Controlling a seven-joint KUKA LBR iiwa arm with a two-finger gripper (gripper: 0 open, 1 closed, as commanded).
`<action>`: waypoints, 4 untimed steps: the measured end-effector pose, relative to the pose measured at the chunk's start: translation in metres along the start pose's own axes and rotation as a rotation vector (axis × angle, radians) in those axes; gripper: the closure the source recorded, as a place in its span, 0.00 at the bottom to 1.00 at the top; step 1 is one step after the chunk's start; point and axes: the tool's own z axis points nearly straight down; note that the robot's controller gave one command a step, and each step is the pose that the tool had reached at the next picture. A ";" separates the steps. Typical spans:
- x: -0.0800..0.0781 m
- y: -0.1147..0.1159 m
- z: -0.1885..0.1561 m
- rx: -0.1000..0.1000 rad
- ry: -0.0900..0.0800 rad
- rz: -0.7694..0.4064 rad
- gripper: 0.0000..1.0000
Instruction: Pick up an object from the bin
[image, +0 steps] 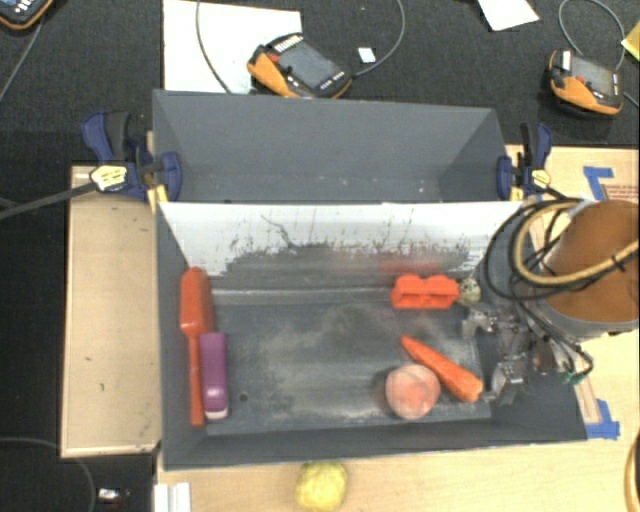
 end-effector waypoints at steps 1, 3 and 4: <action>0.004 0.021 0.037 0.001 0.020 0.373 0.00; 0.008 0.012 0.066 0.004 0.020 0.752 1.00; 0.008 0.012 0.066 0.004 0.019 0.750 1.00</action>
Offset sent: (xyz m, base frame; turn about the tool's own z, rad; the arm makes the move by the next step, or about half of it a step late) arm 0.0057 0.0034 -0.0666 0.0952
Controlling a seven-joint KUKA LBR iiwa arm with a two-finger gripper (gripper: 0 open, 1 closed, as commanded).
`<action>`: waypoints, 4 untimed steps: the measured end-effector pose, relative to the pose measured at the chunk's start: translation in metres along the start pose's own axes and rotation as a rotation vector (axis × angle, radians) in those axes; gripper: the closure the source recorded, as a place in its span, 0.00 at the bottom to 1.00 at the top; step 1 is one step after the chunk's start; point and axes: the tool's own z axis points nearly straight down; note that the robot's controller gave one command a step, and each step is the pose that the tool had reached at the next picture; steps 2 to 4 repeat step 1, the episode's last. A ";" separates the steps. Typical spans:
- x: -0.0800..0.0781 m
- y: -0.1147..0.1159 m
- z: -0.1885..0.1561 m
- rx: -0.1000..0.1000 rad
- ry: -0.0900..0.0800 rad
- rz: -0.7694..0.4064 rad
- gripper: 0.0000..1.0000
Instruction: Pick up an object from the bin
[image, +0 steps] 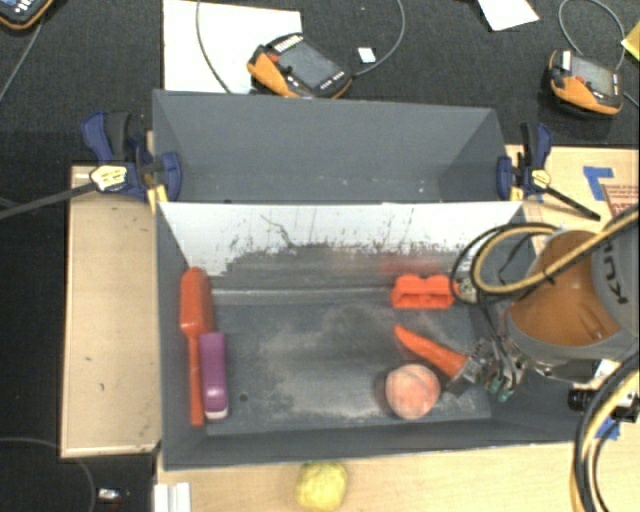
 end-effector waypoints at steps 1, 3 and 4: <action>0.000 0.000 0.000 0.000 0.000 -0.001 1.00; 0.000 0.000 0.000 0.000 0.000 -0.001 1.00; 0.000 0.000 0.000 0.000 0.000 -0.001 1.00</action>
Offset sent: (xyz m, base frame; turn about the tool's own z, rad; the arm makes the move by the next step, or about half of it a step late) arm 0.0000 -0.0001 0.0082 -0.0015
